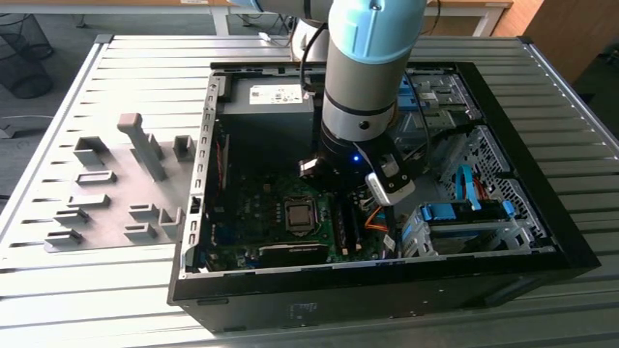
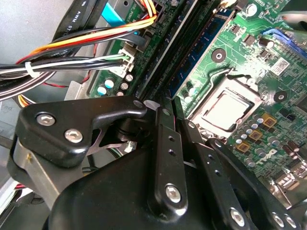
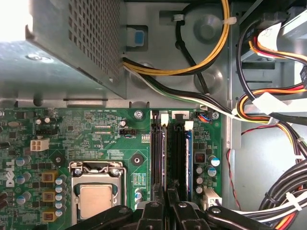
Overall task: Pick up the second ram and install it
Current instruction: 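Insert the second ram into the second slot, then press down the second ram until it locks into place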
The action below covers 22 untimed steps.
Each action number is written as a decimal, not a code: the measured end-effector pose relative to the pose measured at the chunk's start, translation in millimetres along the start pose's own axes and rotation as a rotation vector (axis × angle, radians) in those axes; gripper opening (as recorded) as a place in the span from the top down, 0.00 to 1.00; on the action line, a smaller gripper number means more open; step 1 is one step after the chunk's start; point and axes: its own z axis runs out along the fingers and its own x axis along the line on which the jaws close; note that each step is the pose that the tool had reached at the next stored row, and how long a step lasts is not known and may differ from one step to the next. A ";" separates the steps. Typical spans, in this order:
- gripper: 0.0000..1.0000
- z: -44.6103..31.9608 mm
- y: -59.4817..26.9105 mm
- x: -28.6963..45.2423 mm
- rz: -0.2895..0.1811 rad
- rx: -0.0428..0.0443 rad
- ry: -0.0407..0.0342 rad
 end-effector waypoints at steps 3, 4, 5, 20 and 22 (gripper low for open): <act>0.85 0.2 0.0 0.0 0.000 0.0000 0.0000; 0.85 0.3 0.0 0.0 0.000 0.0000 0.0000; 0.78 0.3 0.0 0.0 0.000 0.0000 0.0000; 0.89 -17.8 0.2 -0.2 0.000 -0.0002 -0.0001; 0.89 -17.8 0.2 -0.2 0.000 0.0004 0.0001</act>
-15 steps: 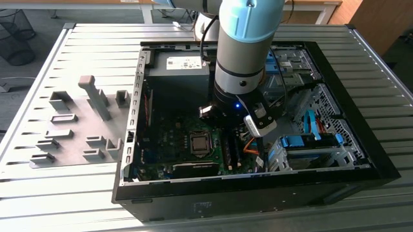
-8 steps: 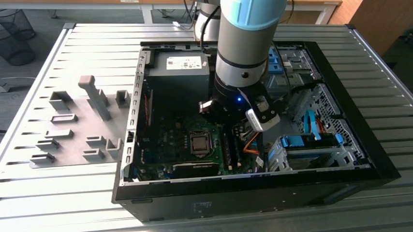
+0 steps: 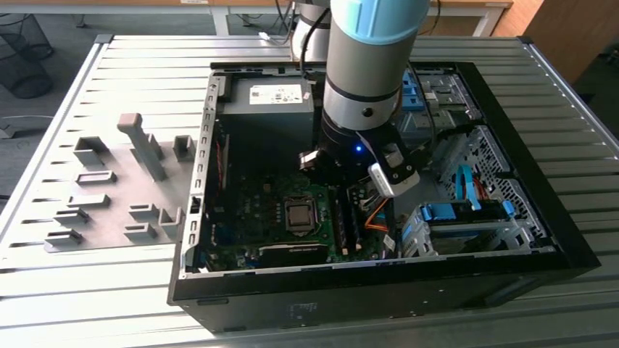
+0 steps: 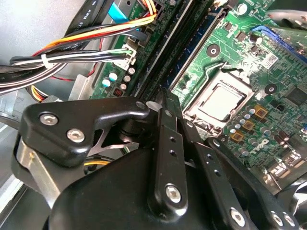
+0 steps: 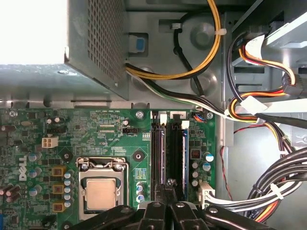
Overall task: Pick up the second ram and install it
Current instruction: 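Press down the second ram until it locks into place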
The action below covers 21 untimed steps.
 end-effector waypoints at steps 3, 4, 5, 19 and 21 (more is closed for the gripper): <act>0.89 2.0 0.0 0.0 0.000 0.0000 -0.0001; 0.89 3.8 0.0 0.0 0.000 -0.0001 -0.0001; 0.89 5.6 0.0 0.0 0.000 -0.0001 -0.0001; 0.89 -6.4 0.1 -0.1 0.000 -0.0011 -0.0002; 0.89 -8.6 0.2 -0.2 0.000 -0.0012 -0.0002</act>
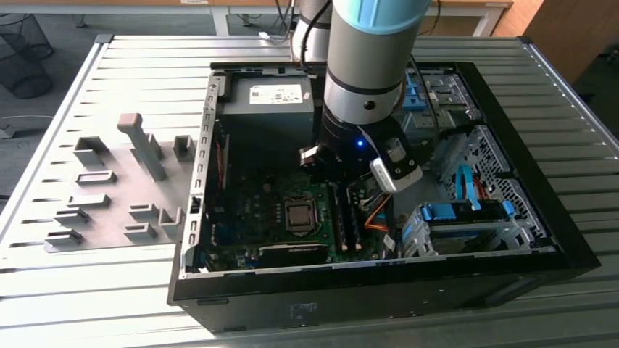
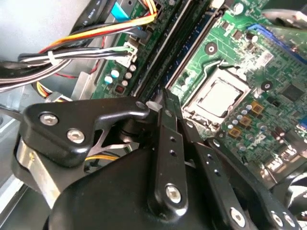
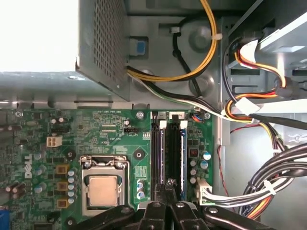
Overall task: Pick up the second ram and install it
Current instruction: 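Press down the second ram until it locks into place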
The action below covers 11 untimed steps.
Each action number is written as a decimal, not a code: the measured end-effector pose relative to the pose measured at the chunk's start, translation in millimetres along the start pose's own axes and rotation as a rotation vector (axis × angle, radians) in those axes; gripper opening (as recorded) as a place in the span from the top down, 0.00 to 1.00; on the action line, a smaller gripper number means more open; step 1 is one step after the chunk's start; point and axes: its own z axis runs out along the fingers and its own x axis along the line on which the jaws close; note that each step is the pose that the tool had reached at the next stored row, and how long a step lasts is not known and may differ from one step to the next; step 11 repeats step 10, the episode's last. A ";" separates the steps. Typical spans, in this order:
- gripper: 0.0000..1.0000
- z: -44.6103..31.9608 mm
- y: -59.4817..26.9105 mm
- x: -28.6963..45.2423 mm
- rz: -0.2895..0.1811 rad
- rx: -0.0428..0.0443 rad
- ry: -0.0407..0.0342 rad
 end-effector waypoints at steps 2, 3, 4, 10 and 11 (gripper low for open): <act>0.89 -0.5 0.0 0.0 0.000 0.0002 0.0001; 0.89 -0.7 0.0 0.0 0.000 0.0003 0.0001; 0.89 -0.8 0.0 0.0 0.000 0.0002 0.0001; 0.89 -2.0 0.0 0.0 0.000 0.0004 0.0001; 0.89 -2.0 0.0 0.0 0.000 0.0004 0.0001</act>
